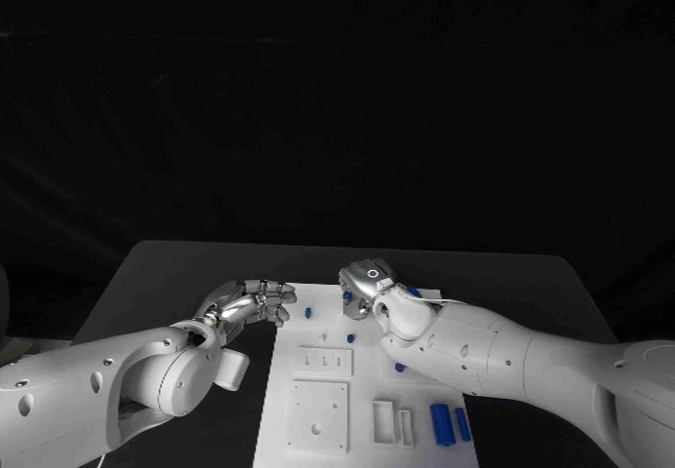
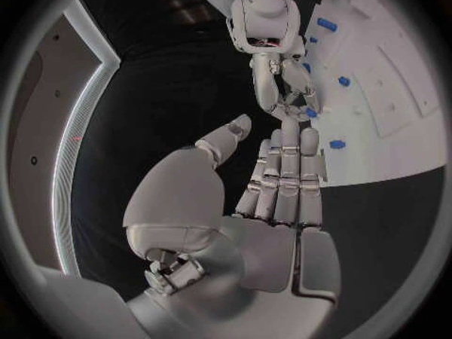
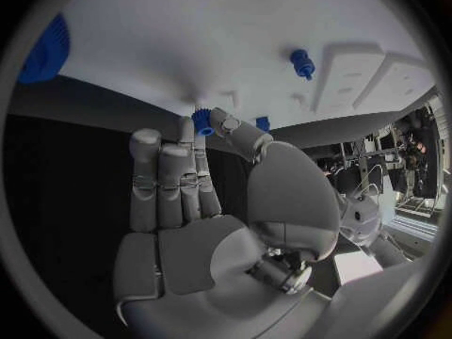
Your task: Assemble the parts on the task board
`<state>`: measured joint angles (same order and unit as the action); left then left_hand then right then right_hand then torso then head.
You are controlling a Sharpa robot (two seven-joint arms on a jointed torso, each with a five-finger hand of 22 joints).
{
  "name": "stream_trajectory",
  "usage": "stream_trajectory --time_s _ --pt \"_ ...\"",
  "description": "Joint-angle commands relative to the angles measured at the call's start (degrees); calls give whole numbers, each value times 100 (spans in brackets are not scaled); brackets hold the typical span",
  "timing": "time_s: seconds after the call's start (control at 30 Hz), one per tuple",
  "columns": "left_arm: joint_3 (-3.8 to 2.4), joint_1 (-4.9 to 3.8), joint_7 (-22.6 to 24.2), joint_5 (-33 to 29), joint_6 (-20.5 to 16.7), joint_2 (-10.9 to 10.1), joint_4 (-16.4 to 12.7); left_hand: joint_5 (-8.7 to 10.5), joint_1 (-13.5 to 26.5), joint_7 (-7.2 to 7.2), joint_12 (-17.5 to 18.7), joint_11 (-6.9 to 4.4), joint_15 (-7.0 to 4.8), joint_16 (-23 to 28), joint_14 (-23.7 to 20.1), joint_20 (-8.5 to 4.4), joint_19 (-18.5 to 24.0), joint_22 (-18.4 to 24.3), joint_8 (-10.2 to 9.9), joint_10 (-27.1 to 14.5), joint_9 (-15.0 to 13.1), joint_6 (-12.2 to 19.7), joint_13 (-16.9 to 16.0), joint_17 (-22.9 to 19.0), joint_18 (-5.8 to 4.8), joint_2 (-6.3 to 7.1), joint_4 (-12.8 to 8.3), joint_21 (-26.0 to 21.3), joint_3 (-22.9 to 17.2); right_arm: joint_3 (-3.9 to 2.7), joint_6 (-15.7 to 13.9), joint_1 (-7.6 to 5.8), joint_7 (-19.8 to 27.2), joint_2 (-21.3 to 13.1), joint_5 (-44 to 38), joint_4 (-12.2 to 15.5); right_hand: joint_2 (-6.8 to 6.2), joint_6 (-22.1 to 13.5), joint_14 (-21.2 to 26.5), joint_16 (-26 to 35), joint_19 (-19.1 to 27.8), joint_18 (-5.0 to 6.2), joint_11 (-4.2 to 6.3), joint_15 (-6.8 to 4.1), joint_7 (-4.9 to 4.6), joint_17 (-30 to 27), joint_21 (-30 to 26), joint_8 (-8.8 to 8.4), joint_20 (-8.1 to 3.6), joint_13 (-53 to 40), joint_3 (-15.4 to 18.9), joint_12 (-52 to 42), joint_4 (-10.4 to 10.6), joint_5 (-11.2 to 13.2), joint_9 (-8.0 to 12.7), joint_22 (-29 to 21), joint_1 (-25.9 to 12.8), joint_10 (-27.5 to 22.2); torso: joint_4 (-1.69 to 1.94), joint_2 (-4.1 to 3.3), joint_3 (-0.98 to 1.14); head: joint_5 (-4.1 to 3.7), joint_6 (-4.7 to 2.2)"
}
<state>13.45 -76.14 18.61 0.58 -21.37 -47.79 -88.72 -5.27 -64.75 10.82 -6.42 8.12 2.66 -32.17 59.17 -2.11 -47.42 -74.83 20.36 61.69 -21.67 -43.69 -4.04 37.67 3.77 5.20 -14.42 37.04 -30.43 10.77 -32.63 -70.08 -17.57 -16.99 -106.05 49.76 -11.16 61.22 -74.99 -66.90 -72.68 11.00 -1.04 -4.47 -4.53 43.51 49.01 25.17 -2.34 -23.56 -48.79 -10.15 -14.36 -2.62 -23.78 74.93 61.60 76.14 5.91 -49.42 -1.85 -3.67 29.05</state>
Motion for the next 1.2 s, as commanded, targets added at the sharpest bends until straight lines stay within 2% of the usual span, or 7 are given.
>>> stream_trajectory --time_s 0.03,0.5,0.77,0.9,1.2 --pt "-5 -9 36 -4 90 24 2 -31 68 15 24 36 32 36 -5 -58 1 9 -31 4 -9 33 -2 9 121 -7 -24 34 -9 12 45 19 5 4 11 -31 5 23 60 -29 10 400 -1 -86 -10 5 28 3 -33 -14 -34 -2 4 -18 -563 105 61 -12 -4 0 0 -1 0" --pt "-5 -9 35 -4 93 48 18 -30 73 15 26 36 32 37 -5 -58 2 10 -31 4 -10 34 -2 10 121 -8 -26 36 -11 11 -14 19 -26 48 -4 -80 7 24 61 -27 12 400 -2 -85 -9 3 29 -1 -33 -28 -40 2 4 -18 -570 104 68 -14 -11 -4 0 4 -9" --pt "-5 -9 33 -4 91 54 24 -29 75 14 27 36 32 37 -5 -58 2 10 -31 5 -10 34 -2 11 121 -8 -27 37 -12 10 23 18 -37 66 -7 -164 4 24 61 -27 13 400 -2 -85 -9 3 29 -3 -32 -34 -41 4 5 -18 -572 103 68 -14 -3 -3 0 3 -1" --pt "-5 -9 32 -4 96 70 33 -29 76 14 27 36 32 38 -6 -58 3 11 -31 5 -11 34 -2 11 121 -8 -29 37 -13 10 31 18 -37 81 -8 -207 3 23 61 -26 13 400 -2 -85 -10 3 29 -4 -32 -37 -41 5 6 -18 -574 103 68 -15 5 -6 -2 6 -25" --pt "-6 -9 34 -4 90 73 30 -29 77 14 28 36 32 38 -6 -58 3 11 -31 5 -11 34 -2 12 121 -8 -31 38 -15 10 66 18 -8 124 19 -235 1 23 62 -25 14 400 -3 -84 -11 2 29 -7 -32 -43 -42 7 9 -18 -576 102 67 -17 -10 -2 -1 22 -20"
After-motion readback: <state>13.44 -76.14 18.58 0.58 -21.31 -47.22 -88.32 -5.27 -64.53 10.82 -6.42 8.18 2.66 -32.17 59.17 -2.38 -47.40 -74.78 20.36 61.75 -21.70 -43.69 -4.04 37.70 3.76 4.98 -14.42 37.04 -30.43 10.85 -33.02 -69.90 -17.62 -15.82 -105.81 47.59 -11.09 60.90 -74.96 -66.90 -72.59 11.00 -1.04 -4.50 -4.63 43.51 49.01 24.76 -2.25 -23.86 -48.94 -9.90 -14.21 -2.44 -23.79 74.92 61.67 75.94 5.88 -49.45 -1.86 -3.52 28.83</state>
